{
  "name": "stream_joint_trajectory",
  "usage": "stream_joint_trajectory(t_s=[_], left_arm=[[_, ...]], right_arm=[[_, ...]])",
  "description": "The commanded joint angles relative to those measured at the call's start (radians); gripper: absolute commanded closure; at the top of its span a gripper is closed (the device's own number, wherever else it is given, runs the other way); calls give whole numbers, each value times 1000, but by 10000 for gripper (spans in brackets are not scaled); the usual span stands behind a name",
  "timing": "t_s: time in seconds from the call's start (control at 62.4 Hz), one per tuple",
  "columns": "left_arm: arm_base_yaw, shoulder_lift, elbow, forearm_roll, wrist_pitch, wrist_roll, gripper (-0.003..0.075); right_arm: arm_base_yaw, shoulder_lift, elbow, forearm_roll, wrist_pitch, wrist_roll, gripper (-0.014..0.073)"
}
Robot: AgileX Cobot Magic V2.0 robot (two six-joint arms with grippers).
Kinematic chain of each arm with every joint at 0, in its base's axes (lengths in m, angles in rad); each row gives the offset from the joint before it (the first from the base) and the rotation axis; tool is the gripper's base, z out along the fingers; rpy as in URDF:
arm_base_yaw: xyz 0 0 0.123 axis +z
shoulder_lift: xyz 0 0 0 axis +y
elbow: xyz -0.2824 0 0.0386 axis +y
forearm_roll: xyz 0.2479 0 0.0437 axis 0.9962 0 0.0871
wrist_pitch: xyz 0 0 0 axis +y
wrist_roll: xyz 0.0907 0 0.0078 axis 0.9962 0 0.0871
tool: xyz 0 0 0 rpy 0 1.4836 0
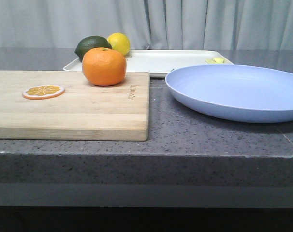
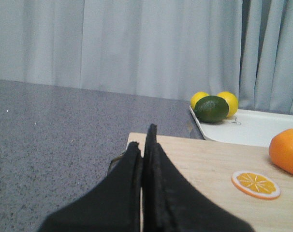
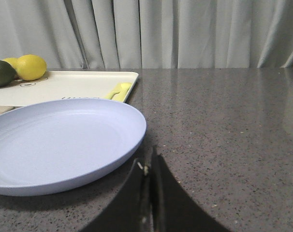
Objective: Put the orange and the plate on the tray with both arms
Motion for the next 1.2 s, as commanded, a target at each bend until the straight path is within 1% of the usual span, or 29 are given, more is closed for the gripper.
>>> stream_joint_trajectory(t_s=[0.0, 0.064, 0.144, 0.305, 0.401, 0.481, 0.626, 0.722, 0.786, 0.882, 1.043, 1.187], left_arm=[[-1, -18, 13, -6, -137, 0, 740], [-1, -18, -28, -6, -147, 0, 740], [-1, -14, -114, -6, -93, 0, 740], [-1, -10, -335, -6, 116, 0, 740], [-1, 21, -455, -6, 240, 0, 740], [-1, 83, -560, -1, 340, 0, 740], [-1, 216, -690, -1, 509, 0, 740], [-1, 292, -727, -1, 592, 0, 740], [-1, 340, -729, -7, 625, 0, 740], [-1, 382, -729, -25, 681, 0, 740], [-1, 444, -729, -34, 666, 0, 740], [-1, 482, -729, -34, 666, 0, 739]], right_arm=[[-4, -18, -33, 7, -81, -2, 661], [-4, -18, -62, 7, -66, -2, 661], [-4, -18, -124, 7, -21, -2, 661], [-4, -8, -291, 6, 173, -2, 661], [-4, 32, -404, 6, 288, -3, 661], [-4, 92, -490, 6, 389, -3, 661], [-4, 232, -645, 6, 558, -3, 661], [-4, 325, -718, 6, 684, -3, 661], [-4, 384, -744, 6, 730, -3, 661], [-4, 451, -746, 6, 722, -3, 661], [-4, 539, -745, 6, 731, -3, 661], [-4, 585, -745, -29, 733, -9, 652]])
